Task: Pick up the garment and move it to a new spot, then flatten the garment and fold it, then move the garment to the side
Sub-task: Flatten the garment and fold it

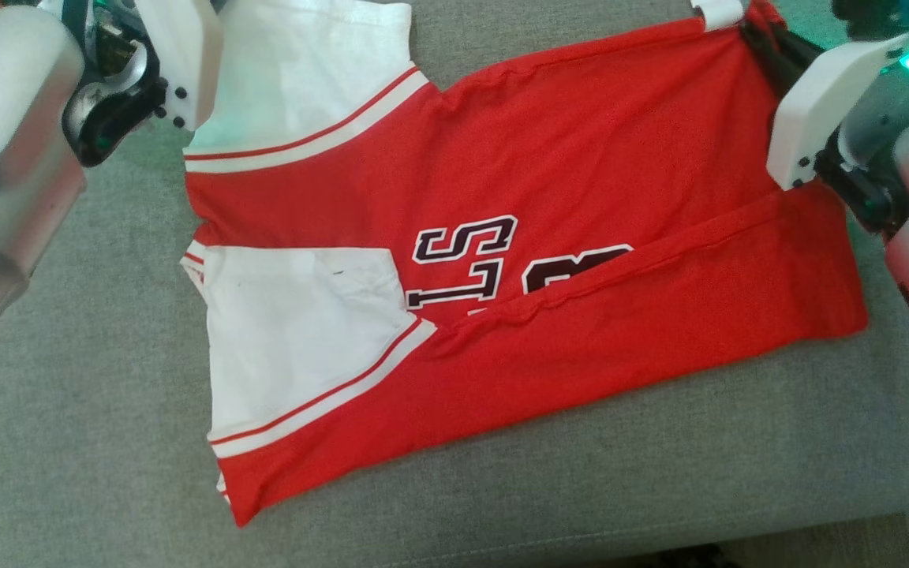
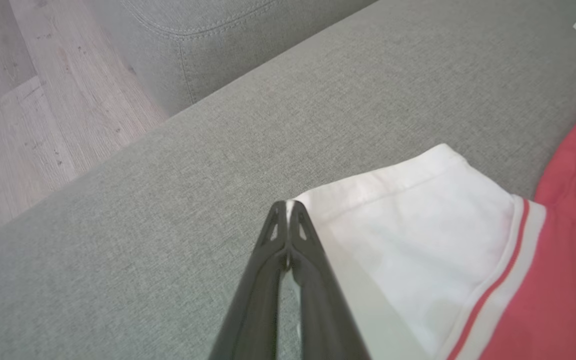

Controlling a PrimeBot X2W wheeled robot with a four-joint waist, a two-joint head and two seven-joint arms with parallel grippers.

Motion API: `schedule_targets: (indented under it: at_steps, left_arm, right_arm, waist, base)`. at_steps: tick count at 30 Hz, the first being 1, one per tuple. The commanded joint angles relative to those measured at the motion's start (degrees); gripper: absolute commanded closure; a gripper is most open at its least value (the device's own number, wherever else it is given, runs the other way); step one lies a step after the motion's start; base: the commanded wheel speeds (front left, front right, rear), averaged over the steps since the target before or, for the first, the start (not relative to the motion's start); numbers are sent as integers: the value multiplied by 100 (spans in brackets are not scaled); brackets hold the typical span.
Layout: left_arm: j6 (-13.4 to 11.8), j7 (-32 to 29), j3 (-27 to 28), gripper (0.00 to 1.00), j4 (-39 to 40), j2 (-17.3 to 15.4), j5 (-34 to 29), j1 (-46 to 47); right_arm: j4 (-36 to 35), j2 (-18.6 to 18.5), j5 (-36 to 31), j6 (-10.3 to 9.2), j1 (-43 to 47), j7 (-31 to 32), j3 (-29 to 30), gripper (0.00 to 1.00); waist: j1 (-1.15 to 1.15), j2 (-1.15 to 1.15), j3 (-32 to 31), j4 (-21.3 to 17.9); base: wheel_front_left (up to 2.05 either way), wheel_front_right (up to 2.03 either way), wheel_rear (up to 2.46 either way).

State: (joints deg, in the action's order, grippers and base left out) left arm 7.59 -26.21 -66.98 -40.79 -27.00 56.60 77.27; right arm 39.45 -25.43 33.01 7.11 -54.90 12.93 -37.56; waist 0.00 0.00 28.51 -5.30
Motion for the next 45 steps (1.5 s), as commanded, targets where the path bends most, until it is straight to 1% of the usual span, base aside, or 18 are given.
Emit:
schedule_targets:
  at_steps: [1,5,13,17,18,20,26,29,33,38,39,40,41,42,43,44,45]
  left_arm:
    - [-10,93,165,100,96,-233,66,429]
    - [-10,593,91,100,165,-281,34,530]
    - [-10,1790,287,100,69,-303,61,752]
    - [-10,2068,232,100,348,-361,245,573]
    - [-10,2068,232,100,348,-361,245,573]
    - [-10,2149,135,100,598,-460,323,412]
    - [-42,2402,-86,100,1497,-944,414,-253]
    - [-235,2488,-170,100,2031,-1174,421,-679]
    - [-580,2557,-278,100,2791,-1484,439,-1267]
    - [-1016,2707,-348,100,3532,-1717,525,-1919]
    - [-1101,2745,-356,100,3641,-1742,547,-2033]
    - [-1185,2786,-368,100,3732,-1764,540,-2135]
    - [-1272,2833,-378,100,3801,-1774,532,-2235]
    - [-1449,2993,-370,86,3878,-1739,550,-2429]
    - [-1553,3117,-341,55,3879,-1705,558,-2521]
    - [-1678,3254,-307,0,3855,-1668,554,-2615]
    - [-1786,3394,-292,0,3826,-1623,526,-2706]
  right_arm:
    - [-84,-5,73,37,-106,-101,79,100]
    - [48,-59,313,37,-144,-311,288,100]
    - [159,-289,914,37,-42,-728,845,100]
    - [11,-480,1206,37,275,-765,944,100]
    - [11,-480,1206,37,275,-765,944,100]
    - [-79,-575,1320,37,498,-786,980,100]
    - [-331,-783,1509,37,1173,-977,1200,100]
    - [-455,-826,1542,37,1503,-1134,1371,100]
    - [-639,-839,1485,37,1985,-1288,1543,100]
    - [-894,-769,1461,37,2495,-1360,1720,100]
    - [-945,-748,1456,37,2577,-1360,1752,87]
    - [-993,-728,1440,37,2650,-1362,1783,60]
    - [-1039,-706,1420,37,2714,-1377,1820,0]
    - [-1114,-651,1366,37,2837,-1465,1927,0]
    - [-1154,-616,1329,37,2906,-1508,1970,0]
    - [-1197,-578,1293,37,2982,-1544,2011,0]
    - [-1239,-542,1247,37,3068,-1604,2069,0]
  waist:
    - [0,0,-12,12]
    - [0,0,-79,53]
    - [0,0,-322,182]
    - [0,0,-456,269]
    - [0,0,-456,269]
    - [0,0,-512,313]
    - [0,0,-619,457]
    - [0,0,-660,517]
    - [0,0,-727,566]
    - [0,0,-800,564]
    - [0,0,-813,559]
    - [0,0,-825,552]
    - [0,0,-838,545]
    - [0,0,-872,536]
    - [0,0,-893,532]
    - [0,0,-915,522]
    - [0,0,-945,518]
  base:
    - [0,0,0]
    - [0,0,0]
    - [0,0,0]
    - [0,0,0]
    - [0,0,0]
    - [0,0,0]
    - [0,0,0]
    - [0,0,0]
    - [0,0,0]
    - [0,0,0]
    - [0,0,0]
    - [0,0,0]
    - [0,0,0]
    - [0,0,0]
    - [0,0,0]
    - [0,0,0]
    - [0,0,0]
